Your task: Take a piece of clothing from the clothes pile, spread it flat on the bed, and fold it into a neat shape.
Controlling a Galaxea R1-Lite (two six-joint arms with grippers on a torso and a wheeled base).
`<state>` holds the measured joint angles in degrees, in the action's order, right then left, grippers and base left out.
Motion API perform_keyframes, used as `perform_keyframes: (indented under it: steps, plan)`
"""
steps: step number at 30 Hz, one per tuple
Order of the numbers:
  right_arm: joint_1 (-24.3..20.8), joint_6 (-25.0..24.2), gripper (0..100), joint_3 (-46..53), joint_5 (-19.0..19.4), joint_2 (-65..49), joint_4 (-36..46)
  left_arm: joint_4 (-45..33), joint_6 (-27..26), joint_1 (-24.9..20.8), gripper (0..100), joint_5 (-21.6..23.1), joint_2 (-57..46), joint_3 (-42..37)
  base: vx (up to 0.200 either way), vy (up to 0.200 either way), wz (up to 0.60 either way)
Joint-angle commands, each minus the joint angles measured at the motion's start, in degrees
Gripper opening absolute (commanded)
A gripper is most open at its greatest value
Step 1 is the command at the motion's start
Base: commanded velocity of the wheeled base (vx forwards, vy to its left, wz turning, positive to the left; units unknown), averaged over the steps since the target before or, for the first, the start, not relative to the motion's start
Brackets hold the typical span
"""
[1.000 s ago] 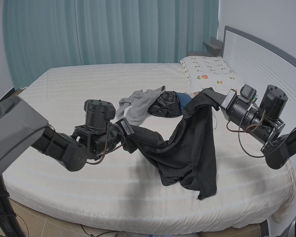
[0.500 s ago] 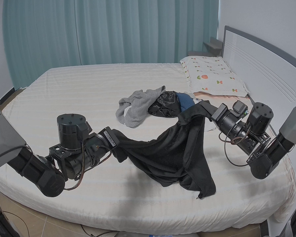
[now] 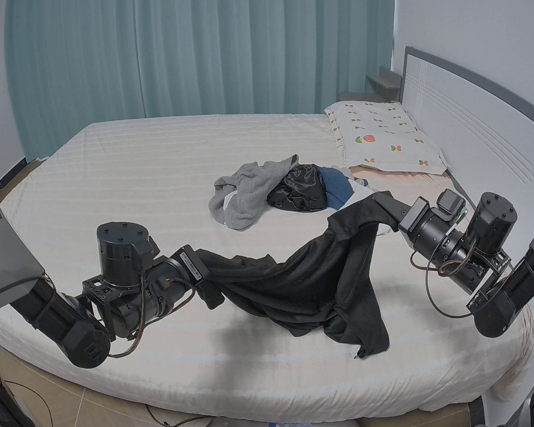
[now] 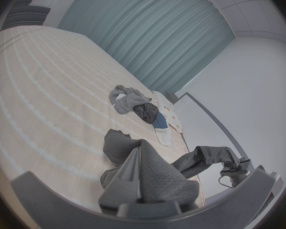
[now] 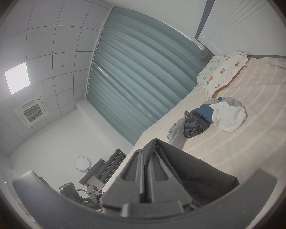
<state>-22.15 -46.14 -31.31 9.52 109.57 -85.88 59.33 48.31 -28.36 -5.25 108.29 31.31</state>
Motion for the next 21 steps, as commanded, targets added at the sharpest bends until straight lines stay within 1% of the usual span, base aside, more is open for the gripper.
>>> perform_keyframes:
  steps: [1, 2, 3, 5, 10, 21]
  plan:
    - [-0.5, 0.8, 0, 2.2, 0.0, -0.7, 0.0, 0.0, 0.2, -0.1, 0, 0.0, 0.1, -0.4, 0.000, 0.000, 0.00]
    - [-0.6, 0.9, 0, 2.5, 0.0, -0.7, 0.0, 0.0, 0.1, -0.1, 0, 0.0, 0.1, -0.4, -0.200, 0.000, 0.00]
    - [-1.1, 3.3, 0, 4.2, 0.4, -0.8, -0.1, 0.0, 0.2, -0.4, 0, -0.1, -0.1, -0.5, -0.200, 0.000, 0.00]
    - [-1.3, 6.2, 0, 4.7, 0.2, -0.2, -0.8, 0.0, 0.1, -0.5, 0, -0.1, -0.3, -0.5, -0.200, 0.000, 0.00]
    - [-0.9, 6.9, 0, 4.3, 0.3, -0.3, -0.8, 0.1, 0.0, -0.5, 0, -0.2, 0.3, -0.7, -0.200, 0.000, 0.00]
    - [-0.9, 6.9, 0, 4.4, 0.5, -0.4, -0.8, 0.3, -0.1, -0.9, 0, 0.0, -0.3, -1.2, 0.000, 0.000, 0.00]
